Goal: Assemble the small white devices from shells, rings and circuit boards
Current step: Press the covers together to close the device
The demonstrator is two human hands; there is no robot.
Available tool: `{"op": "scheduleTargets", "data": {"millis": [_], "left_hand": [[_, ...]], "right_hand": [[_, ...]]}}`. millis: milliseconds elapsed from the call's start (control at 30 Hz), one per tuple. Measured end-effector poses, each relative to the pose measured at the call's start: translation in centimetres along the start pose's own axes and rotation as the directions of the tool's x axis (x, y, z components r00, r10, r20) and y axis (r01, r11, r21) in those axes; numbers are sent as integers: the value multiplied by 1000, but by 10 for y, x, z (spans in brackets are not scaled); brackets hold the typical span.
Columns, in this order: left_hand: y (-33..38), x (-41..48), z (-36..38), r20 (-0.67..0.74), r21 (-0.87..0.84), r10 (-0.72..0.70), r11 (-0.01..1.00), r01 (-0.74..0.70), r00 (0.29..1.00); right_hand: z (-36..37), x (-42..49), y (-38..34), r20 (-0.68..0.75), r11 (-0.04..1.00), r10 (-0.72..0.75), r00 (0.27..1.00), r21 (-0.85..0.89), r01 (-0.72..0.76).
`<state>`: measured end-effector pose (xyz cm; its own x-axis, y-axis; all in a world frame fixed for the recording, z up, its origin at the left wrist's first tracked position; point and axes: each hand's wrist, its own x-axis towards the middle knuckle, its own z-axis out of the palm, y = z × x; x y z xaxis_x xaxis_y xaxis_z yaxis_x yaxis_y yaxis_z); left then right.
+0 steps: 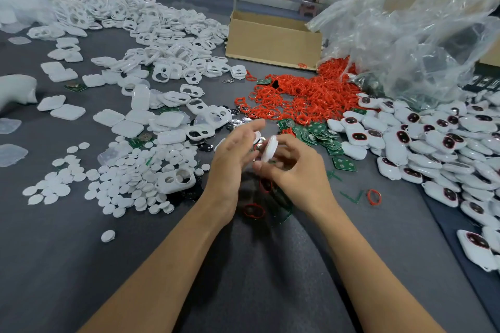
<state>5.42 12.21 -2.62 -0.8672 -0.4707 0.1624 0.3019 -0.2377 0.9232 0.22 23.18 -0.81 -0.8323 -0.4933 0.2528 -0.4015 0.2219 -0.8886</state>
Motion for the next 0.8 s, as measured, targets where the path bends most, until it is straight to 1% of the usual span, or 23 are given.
{"op": "scheduleTargets", "data": {"millis": [67,100,133,167,200,233,267,300,333,367,433,500,533,567,600,633,667,700,733,800], "left_hand": [[0,1,-1,-85,16,48,999,-47,995],[1,2,-2,-126,22,72,997,-70,989],[1,2,-3,-167,37,100,995,-95,981],[1,2,-3,-208,67,132,990,-121,969],[1,2,-4,-242,105,167,984,-145,956],[0,2,-4,-265,139,196,977,-164,944],[-1,2,-4,-280,160,214,972,-174,936],[-1,2,-5,-289,174,223,969,-178,931],[-1,2,-5,-296,178,224,968,-177,929],[-1,2,-5,-300,173,222,969,-176,928],[-1,1,-5,-302,161,214,972,-171,929],[0,1,-5,-308,146,204,975,-166,929],[1,0,-5,-314,142,205,975,-168,927],[1,-1,-5,-322,145,202,976,-163,925],[2,-1,-5,-331,145,189,978,-148,924],[3,-2,-4,-343,138,170,982,-129,924],[4,-3,-2,-352,122,147,986,-110,925],[5,-3,-1,-355,102,124,990,-93,927],[6,-3,-1,-347,86,106,993,-81,932],[7,-4,0,-286,87,80,995,-57,955]], "right_hand": [[1,-1,-1,-93,993,-102,990,-64,96],[2,-1,-1,-77,988,-133,988,-90,126],[3,-2,-1,-7,980,-137,991,-146,135],[5,-4,0,92,960,-115,989,-246,134],[8,-6,2,147,924,-100,984,-354,147],[10,-6,4,136,885,-110,985,-437,159],[11,-7,5,78,872,-147,986,-461,166],[10,-7,4,15,888,-169,986,-431,159],[10,-7,4,-5,906,-165,986,-395,150],[10,-7,3,25,901,-150,988,-409,147],[13,-7,4,89,852,-142,986,-497,167],[12,-8,3,7,890,-182,983,-425,168],[12,-8,3,-12,907,-183,983,-387,164],[13,-8,2,19,900,-172,985,-403,165],[15,-9,1,74,872,-159,985,-458,175],[18,-10,2,98,853,-154,983,-489,183],[19,-10,3,72,855,-169,983,-486,182],[19,-10,2,10,882,-183,983,-440,169],[19,-10,-1,-57,925,-176,983,-350,145],[17,-10,-4,-124,978,-122,985,-182,98]]}}
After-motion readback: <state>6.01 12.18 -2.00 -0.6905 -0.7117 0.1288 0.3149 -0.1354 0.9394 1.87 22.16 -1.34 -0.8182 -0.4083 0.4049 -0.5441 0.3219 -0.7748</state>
